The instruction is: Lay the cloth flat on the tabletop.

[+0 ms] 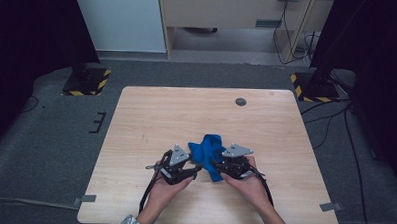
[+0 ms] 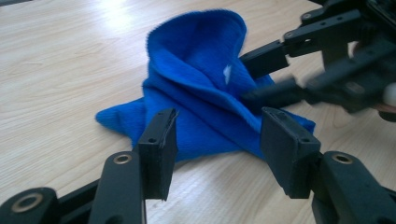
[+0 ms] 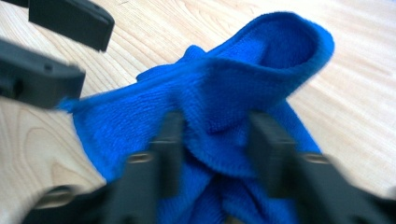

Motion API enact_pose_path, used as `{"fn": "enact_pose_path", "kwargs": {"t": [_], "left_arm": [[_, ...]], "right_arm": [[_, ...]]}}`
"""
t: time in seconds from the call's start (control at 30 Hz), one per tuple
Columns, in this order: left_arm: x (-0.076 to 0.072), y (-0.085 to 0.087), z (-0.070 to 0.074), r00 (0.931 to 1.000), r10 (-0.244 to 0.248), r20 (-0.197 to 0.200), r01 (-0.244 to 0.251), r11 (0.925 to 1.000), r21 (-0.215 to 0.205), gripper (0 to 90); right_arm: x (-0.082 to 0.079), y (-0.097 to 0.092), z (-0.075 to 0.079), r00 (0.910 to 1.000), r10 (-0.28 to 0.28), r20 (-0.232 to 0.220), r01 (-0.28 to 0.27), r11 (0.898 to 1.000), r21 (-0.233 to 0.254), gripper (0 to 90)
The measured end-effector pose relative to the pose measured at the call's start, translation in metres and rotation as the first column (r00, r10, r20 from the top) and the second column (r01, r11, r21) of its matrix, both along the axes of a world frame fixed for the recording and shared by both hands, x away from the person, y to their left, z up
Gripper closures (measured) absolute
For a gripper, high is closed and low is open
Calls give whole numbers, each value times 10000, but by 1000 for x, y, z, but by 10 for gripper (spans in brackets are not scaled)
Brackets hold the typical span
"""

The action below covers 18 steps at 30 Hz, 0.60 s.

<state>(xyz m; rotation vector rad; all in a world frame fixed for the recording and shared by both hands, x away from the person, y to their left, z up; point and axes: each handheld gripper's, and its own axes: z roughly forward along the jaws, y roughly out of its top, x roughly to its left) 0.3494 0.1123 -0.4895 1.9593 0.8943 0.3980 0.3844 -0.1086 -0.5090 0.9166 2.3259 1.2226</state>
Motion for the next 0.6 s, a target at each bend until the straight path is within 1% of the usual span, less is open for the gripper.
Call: {"fn": "enact_pose_path", "kwargs": {"t": [0.03, 0.07, 0.1, 0.13, 0.17, 0.23, 0.27, 0.3, 0.33, 0.47, 0.5, 0.57, 0.6], "left_arm": [[0, 0, 0, 10000, 0, 0, 0, 10000, 0, 447], [-1, -3, -1, 10000, -58, 36, 58, 10000, 9, 441], [-1, -3, -1, 10000, -58, 36, 58, 10000, 9, 433], [-2, -7, -1, 9998, -180, 37, 180, 9998, -46, 424], [-2, -9, -1, 9999, -139, 90, 139, 9999, -1, 415], [-2, -10, -2, 9999, -123, 59, 124, 9999, -36, 392], [-2, -11, -3, 9997, -152, -183, 147, 9995, -277, 377], [-2, -11, -3, 9997, -152, -183, 147, 9995, -277, 365], [-4, -12, -3, 9998, -97, -183, 91, 9994, -330, 357], [-6, -12, -2, 9996, -163, -212, 154, 9989, -438, 349], [-7, -13, 0, 9999, -134, -88, 130, 9987, -503, 340], [-7, -13, 1, 10000, -69, -62, 66, 9986, -516, 324], [-7, -13, 1, 10000, -34, -42, 32, 9982, -606, 324]], "right_arm": [[0, 0, 0, 10000, 0, 0, 0, 10000, 0, 670], [1, -1, 0, 10000, -6, -35, 6, 10000, 63, 795], [1, -1, 0, 10000, -25, -4, 25, 10000, 73, 828], [2, -2, 1, 10000, 27, -63, -26, 9999, 135, 851], [1, -3, 1, 9999, 60, -102, -58, 9998, 195, 860], [1, -3, 2, 9999, 57, -111, -55, 9997, 225, 862], [1, -4, 3, 9999, 56, -116, -52, 9994, 336, 864], [1, -4, 3, 9999, 56, -116, -52, 9994, 336, 864], [0, -5, 6, 10000, -44, -2, 44, 9992, 409, 867], [0, -9, 9, 9999, -94, 35, 92, 9987, 503, 868], [1, -10, 10, 9999, -140, 28, 138, 9984, 547, 868], [1, -11, 10, 9999, -145, 13, 144, 9985, 537, 867], [1, -11, 10, 9999, -145, 13, 144, 9985, 537, 867]]}}
